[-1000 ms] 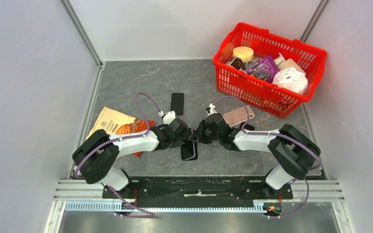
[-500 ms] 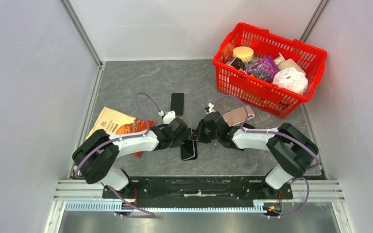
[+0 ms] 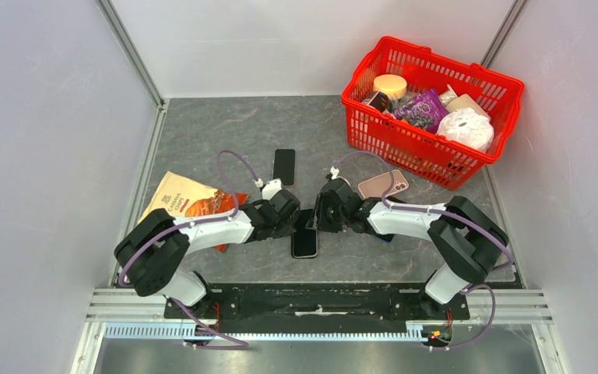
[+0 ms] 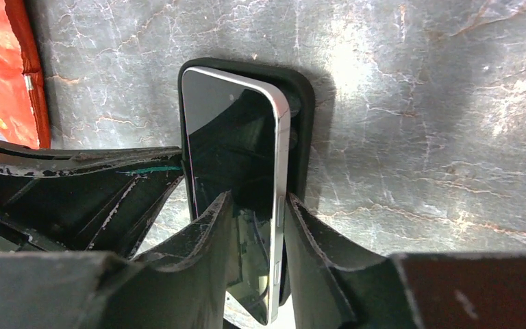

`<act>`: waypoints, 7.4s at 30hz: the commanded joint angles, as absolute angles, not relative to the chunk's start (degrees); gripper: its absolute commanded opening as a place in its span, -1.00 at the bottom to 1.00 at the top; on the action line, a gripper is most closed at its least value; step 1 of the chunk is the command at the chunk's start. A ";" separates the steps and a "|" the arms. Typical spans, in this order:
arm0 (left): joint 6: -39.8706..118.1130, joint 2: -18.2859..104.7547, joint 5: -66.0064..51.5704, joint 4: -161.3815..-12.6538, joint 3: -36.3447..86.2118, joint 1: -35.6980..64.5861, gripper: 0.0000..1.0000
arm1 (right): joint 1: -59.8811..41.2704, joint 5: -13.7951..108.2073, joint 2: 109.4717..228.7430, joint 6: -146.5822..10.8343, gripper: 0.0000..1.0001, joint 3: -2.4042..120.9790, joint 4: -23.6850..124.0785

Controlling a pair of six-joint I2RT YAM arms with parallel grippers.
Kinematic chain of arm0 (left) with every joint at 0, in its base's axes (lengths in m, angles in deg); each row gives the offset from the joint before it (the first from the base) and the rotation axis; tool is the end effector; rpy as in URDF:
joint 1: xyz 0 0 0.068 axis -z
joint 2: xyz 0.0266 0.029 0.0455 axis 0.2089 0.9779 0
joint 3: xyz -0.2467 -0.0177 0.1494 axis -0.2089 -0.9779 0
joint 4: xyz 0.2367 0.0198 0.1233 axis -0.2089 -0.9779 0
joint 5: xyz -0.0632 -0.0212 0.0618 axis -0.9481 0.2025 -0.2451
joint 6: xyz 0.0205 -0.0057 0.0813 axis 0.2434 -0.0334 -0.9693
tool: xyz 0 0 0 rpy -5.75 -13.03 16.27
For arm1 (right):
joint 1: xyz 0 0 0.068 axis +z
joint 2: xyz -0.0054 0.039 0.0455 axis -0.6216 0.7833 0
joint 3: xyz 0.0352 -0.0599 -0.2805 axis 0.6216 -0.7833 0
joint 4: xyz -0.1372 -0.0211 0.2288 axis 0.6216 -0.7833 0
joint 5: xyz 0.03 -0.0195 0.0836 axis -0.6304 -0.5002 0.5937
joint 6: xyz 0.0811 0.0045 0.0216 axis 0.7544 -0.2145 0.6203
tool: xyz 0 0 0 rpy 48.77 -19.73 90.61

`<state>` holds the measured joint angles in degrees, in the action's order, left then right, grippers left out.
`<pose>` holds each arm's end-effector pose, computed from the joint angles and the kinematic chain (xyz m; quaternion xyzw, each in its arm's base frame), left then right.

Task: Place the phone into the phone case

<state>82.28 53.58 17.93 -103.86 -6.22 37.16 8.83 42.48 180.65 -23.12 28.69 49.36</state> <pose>0.2078 -0.2082 0.1345 -0.0846 0.9513 -0.1179 0.2720 0.2304 0.2548 0.1372 0.0262 0.9361 0.2813 0.2096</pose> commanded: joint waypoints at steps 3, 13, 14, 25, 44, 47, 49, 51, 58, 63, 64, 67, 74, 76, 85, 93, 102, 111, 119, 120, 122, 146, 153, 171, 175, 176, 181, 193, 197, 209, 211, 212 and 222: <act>82.29 51.03 17.15 -101.88 -7.04 37.16 -0.78 | 10.28 38.95 180.23 -26.19 -0.08 32.15 39.12; 83.52 48.75 16.51 -100.55 -9.65 37.58 -0.81 | 11.05 31.30 181.68 -28.17 0.40 36.97 28.71; 83.58 48.60 16.36 -100.46 -9.86 37.67 -0.81 | 11.05 31.10 181.66 -28.19 0.42 37.07 28.33; 85.51 47.57 14.52 -97.65 -12.28 40.87 -0.81 | 11.14 28.65 175.99 -27.69 0.49 37.07 25.44; 88.17 50.19 12.47 -93.72 -11.91 45.90 -0.84 | 12.55 31.18 169.79 -23.71 0.01 29.81 22.79; 88.37 50.90 12.38 -93.12 -11.99 46.20 -0.85 | 13.70 31.28 169.84 -23.20 -0.08 29.36 22.76; 88.47 51.21 12.39 -92.99 -11.90 46.30 -0.85 | 14.40 31.46 170.52 -23.00 -0.12 29.37 22.64; 88.54 51.45 12.43 -92.91 -11.85 46.34 -0.86 | 15.10 31.47 171.00 -22.92 -0.18 29.27 22.67; 88.53 51.77 12.30 -92.90 -11.79 46.47 -0.86 | 16.78 32.20 172.18 -22.59 -0.47 29.48 22.67; 88.51 52.37 12.29 -92.86 -11.50 46.48 -0.87 | 18.37 33.25 173.23 -22.14 -0.65 29.75 23.05; 88.54 52.51 12.29 -92.77 -11.48 46.56 -0.87 | 18.74 33.65 173.49 -22.09 -0.68 29.65 23.37; 88.53 52.95 12.24 -92.72 -11.29 46.65 -0.87 | 19.76 34.52 174.73 -22.17 -0.78 29.47 24.23; 88.19 53.48 12.22 -92.94 -10.60 46.82 -0.87 | 21.55 36.49 179.40 -23.16 -1.00 27.77 26.28; 88.09 53.48 12.33 -93.15 -10.41 46.80 -0.87 | 22.15 36.48 181.01 -23.27 -1.00 27.05 26.92; 86.99 53.28 13.67 -95.53 -8.42 46.78 -0.87 | 24.94 35.49 188.34 -23.68 -1.00 26.28 28.38; 85.64 51.31 16.56 -99.34 -6.59 46.33 -0.82 | 23.99 30.72 184.07 -26.80 -1.00 27.66 24.08; 84.05 49.67 16.96 -100.19 -6.01 42.95 -0.79 | 22.31 22.40 168.23 -28.81 -0.60 31.63 18.22; 82.87 52.99 11.56 -97.62 -4.24 36.31 -0.79 | 21.25 25.24 169.56 -26.63 0.15 27.80 25.25; 82.47 54.53 8.58 -96.51 -4.37 32.74 -0.79 | 21.31 27.54 171.90 -24.49 0.33 25.84 32.29; 82.34 55.37 8.24 -96.50 -3.95 32.45 -0.78 | 21.42 28.28 172.33 -24.10 0.33 25.99 33.14; 81.85 57.16 7.21 -96.57 -2.77 32.18 -0.78 | 22.04 29.59 173.54 -23.31 0.32 26.73 34.45; 69.03 72.27 -9.06 -99.66 17.28 35.98 -0.51 | 6.77 25.29 152.84 -28.31 0.55 21.32 26.83; 70.84 58.99 3.91 -103.77 10.88 35.05 -0.18 | 6.57 29.28 159.48 -31.65 0.56 22.76 33.25; 77.96 43.52 -5.71 -96.72 -14.07 37.51 0.18 | 15.38 31.92 169.17 -26.25 0.58 22.65 38.21; 78.86 41.55 -2.66 -99.57 -15.34 37.43 0.22 | 20.74 32.28 169.85 -21.89 0.58 23.07 38.73; 78.87 41.16 -1.49 -100.86 -15.27 37.43 0.22 | 21.21 32.08 169.86 -21.43 0.58 23.03 38.35; 77.89 40.26 2.87 -105.55 -14.66 37.47 0.14 | 19.56 26.95 167.64 -22.89 0.56 23.17 32.93; 76.67 41.99 4.14 -107.76 -13.21 38.55 -0.03 | 12.81 35.11 163.80 -29.97 0.01 21.98 30.85; 76.59 43.26 4.06 -107.49 -12.36 39.14 -0.06 | 12.76 35.83 164.54 -30.48 -0.11 21.41 30.38; 75.79 47.14 4.16 -106.79 -10.35 39.36 -0.16 | 13.22 38.71 168.19 -29.83 -0.60 20.13 31.84; 75.66 47.61 4.23 -106.71 -10.07 39.34 -0.16 | 13.95 38.49 168.99 -29.33 -0.69 20.31 31.95; 75.62 47.92 4.25 -106.55 -9.91 39.36 -0.17 | 14.63 38.09 169.59 -29.09 -0.74 20.43 31.99; 75.27 49.94 4.18 -105.82 -8.82 39.36 -0.20 | 21.60 36.32 179.15 -25.09 -0.96 22.45 33.49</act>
<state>76.66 47.86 2.26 -108.08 -9.87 39.19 16.79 27.01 169.98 -29.81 25.06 28.84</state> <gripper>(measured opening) 0.408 0.115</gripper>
